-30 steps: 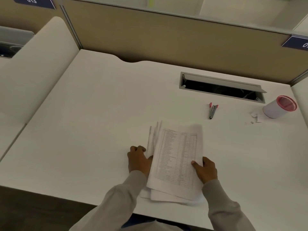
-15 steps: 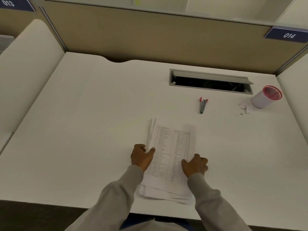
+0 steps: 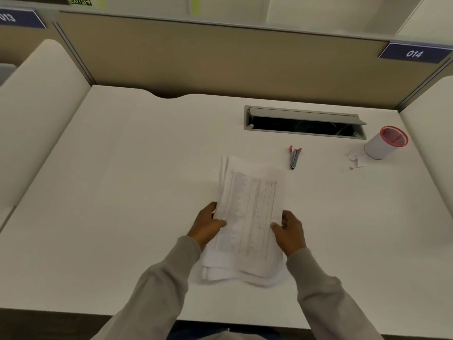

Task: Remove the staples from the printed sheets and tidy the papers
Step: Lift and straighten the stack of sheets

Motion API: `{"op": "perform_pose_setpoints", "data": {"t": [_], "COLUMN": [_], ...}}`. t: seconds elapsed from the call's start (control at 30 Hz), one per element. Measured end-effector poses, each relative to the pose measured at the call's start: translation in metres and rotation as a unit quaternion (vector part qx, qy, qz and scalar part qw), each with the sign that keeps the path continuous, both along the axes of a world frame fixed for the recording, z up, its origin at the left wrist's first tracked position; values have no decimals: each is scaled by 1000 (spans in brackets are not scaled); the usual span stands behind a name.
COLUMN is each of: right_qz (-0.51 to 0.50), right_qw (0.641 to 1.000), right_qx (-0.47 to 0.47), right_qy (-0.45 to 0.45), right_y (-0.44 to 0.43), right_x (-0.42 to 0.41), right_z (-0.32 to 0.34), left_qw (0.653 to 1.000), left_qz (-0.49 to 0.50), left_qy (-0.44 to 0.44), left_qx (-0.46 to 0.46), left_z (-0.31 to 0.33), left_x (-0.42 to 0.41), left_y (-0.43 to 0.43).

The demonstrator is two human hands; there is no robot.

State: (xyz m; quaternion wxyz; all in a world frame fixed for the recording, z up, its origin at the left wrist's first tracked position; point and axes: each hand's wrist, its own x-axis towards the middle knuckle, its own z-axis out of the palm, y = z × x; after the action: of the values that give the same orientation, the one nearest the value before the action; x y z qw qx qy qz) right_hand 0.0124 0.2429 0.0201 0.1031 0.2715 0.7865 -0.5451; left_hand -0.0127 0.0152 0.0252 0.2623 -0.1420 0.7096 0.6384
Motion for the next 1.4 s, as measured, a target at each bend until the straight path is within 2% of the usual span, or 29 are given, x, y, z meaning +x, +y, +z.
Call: {"op": "perform_pose_setpoints", "data": {"t": [0.17,0.3,0.5,0.73,0.87,1.03,1.17,1.3,1.4], "right_qz": [-22,-8,27,17,24,-16,-38,-53,-41], "right_qw": [979,962,969,970,973,966,972,965,974], "right_qx": [-87,-116,-98,-104,-91,-95,-90,-95,-86], "right_qy": [181,246,225,221,213,240,213,238,204], "right_y": [6,1,-10,-11,-18,-14,-22,-22,-20], "right_x": [-30,-46,-47,-56,-63,-71,-70,-76,-74], "right_z": [52,77,65,65,62,63,53,53,38], "left_qw": [982,971,969,958,970,966,974,970,972], "left_qz": [77,112,144,130,116,134,140,158,172], "left_qy": [162,202,192,223,187,196,153,167,143], "left_qx": [53,65,60,126,101,107,91,76,68], "left_z": [53,75,65,63,63,66,56,55,47], "left_x": [-27,-44,-45,-51,-53,-58,-59,-62,-60], "left_y": [-9,-10,-10,-22,-9,-6,1,3,5]}}
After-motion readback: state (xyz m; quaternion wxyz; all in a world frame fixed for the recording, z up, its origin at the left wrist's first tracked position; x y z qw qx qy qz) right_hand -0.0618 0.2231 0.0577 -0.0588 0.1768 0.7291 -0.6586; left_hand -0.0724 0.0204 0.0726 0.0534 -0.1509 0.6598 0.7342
